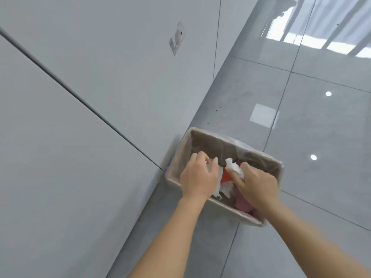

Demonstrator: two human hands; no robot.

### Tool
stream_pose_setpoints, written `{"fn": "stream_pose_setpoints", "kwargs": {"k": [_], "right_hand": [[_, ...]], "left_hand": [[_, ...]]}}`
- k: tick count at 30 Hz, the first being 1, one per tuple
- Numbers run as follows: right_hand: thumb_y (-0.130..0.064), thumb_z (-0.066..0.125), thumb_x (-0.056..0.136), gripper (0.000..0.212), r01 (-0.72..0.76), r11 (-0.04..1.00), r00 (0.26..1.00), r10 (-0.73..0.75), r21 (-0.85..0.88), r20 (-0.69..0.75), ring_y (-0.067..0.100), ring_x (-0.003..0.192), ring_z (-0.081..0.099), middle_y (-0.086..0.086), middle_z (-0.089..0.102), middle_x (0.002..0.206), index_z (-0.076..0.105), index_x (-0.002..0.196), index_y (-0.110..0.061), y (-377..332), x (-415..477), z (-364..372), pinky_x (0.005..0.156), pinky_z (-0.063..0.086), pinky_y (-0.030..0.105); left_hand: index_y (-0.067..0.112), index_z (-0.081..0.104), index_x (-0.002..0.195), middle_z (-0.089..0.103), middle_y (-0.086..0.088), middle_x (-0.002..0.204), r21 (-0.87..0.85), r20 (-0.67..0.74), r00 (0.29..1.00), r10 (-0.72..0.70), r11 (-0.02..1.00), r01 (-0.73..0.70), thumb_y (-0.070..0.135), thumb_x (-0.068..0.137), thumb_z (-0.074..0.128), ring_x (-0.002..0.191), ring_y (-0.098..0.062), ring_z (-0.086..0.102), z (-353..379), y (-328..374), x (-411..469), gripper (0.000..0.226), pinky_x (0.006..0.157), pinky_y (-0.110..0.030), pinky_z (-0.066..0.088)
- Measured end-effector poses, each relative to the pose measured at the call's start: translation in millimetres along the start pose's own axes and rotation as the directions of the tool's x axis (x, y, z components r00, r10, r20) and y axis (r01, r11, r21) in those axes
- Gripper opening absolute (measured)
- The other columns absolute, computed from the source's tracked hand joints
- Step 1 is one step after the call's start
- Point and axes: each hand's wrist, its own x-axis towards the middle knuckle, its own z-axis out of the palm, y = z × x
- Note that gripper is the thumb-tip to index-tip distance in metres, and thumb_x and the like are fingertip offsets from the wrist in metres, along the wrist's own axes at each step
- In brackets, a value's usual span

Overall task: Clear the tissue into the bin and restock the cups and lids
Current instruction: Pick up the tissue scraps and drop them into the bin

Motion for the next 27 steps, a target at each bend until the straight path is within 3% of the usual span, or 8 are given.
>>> {"fn": "stream_pose_setpoints", "kwargs": {"k": [3, 4, 6, 7, 10, 14, 19, 27], "right_hand": [[-0.054, 0.055, 0.085, 0.048, 0.047, 0.995, 0.999, -0.046, -0.083, 0.020, 0.019, 0.040, 0.042, 0.000, 0.052, 0.048, 0.039, 0.060, -0.016, 17.0, 3.7, 42.9, 0.038, 0.023, 0.022], [-0.061, 0.047, 0.083, 0.049, 0.052, 0.992, 0.998, -0.046, -0.116, 0.052, 0.020, 0.049, 0.048, 0.000, 0.057, 0.056, 0.047, 0.065, -0.015, 20.6, 4.0, 51.9, 0.043, 0.029, 0.025], [-0.069, 0.037, 0.079, 0.065, 0.051, 0.984, 0.990, -0.027, -0.168, 0.139, 0.025, 0.077, 0.061, 0.004, 0.067, 0.085, 0.062, 0.097, -0.012, 24.9, 2.6, 57.0, 0.065, 0.045, 0.034], [-0.071, 0.035, 0.078, 0.073, 0.056, 0.984, 0.988, -0.029, -0.172, 0.155, 0.027, 0.088, 0.063, 0.006, 0.067, 0.097, 0.061, 0.113, -0.012, 25.0, 1.0, 53.4, 0.074, 0.048, 0.038], [-0.071, 0.035, 0.077, 0.081, 0.059, 0.983, 0.987, -0.031, -0.176, 0.157, 0.031, 0.112, 0.059, 0.012, 0.062, 0.123, 0.048, 0.135, -0.016, 11.2, -2.4, 17.0, 0.090, 0.047, 0.044], [-0.072, 0.032, 0.079, 0.081, 0.070, 0.987, 0.991, -0.051, -0.147, 0.127, 0.033, 0.126, 0.048, 0.016, 0.045, 0.143, 0.033, 0.145, -0.026, -22.2, -1.5, -61.1, 0.103, 0.037, 0.047], [-0.072, 0.032, 0.080, 0.078, 0.106, 0.990, 0.993, -0.101, -0.089, 0.066, 0.030, 0.132, 0.041, 0.015, 0.033, 0.151, 0.024, 0.146, -0.033, -66.6, -9.2, -169.9, 0.109, 0.027, 0.045], [-0.070, 0.027, 0.082, 0.076, 0.188, 0.981, 0.979, -0.190, -0.042, -0.074, 0.030, 0.140, 0.029, 0.014, 0.023, 0.156, 0.009, 0.147, -0.036, -140.5, -11.1, -343.6, 0.113, 0.014, 0.040]], "left_hand": [[0.016, 0.053, 0.114, 0.051, -0.003, 0.117, 0.194, 0.201, 0.979, -0.002, 0.980, -0.038, 0.050, 0.089, 0.044, 0.112, -0.024, 0.047, 38.4, -31.5, 15.3, 0.043, 0.096, -0.037, 0.035], [0.018, 0.048, 0.125, 0.047, -0.004, 0.130, 0.267, 0.249, 0.968, -0.002, 0.961, -0.067, 0.054, 0.089, 0.041, 0.126, -0.024, 0.038, 45.3, -40.2, 17.7, 0.052, 0.105, -0.039, 0.028], [0.021, 0.033, 0.140, 0.030, -0.005, 0.150, 0.331, 0.289, 0.957, 0.010, 0.937, -0.110, 0.058, 0.088, 0.036, 0.141, -0.023, 0.019, 44.4, -49.2, 16.7, 0.063, 0.115, -0.042, 0.014], [0.022, 0.028, 0.143, 0.023, -0.005, 0.155, 0.333, 0.284, 0.959, 0.026, 0.935, -0.124, 0.059, 0.088, 0.035, 0.144, -0.022, 0.012, 39.4, -50.1, 13.7, 0.066, 0.117, -0.042, 0.009], [0.026, 0.020, 0.146, 0.014, -0.004, 0.158, 0.335, 0.210, 0.972, 0.108, 0.926, -0.175, 0.065, 0.086, 0.027, 0.146, -0.018, 0.003, 6.7, -36.9, 0.3, 0.072, 0.118, -0.040, -0.001], [0.032, 0.017, 0.146, 0.009, -0.002, 0.159, 0.312, 0.100, 0.980, 0.171, 0.930, -0.194, 0.069, 0.079, 0.017, 0.146, -0.018, -0.002, -54.1, 1.3, -22.1, 0.076, 0.116, -0.037, -0.008], [0.036, 0.013, 0.146, 0.009, 0.000, 0.159, 0.257, 0.048, 0.979, 0.199, 0.945, -0.205, 0.067, 0.082, 0.025, 0.146, -0.017, 0.000, -138.4, 70.1, -56.0, 0.072, 0.115, -0.033, -0.009], [0.032, 0.020, 0.145, 0.021, -0.004, 0.156, 0.174, -0.085, 0.949, 0.304, 0.942, -0.286, 0.062, 0.084, 0.030, 0.145, -0.020, 0.014, -269.1, 192.3, -99.4, 0.069, 0.117, -0.038, 0.004]]}}
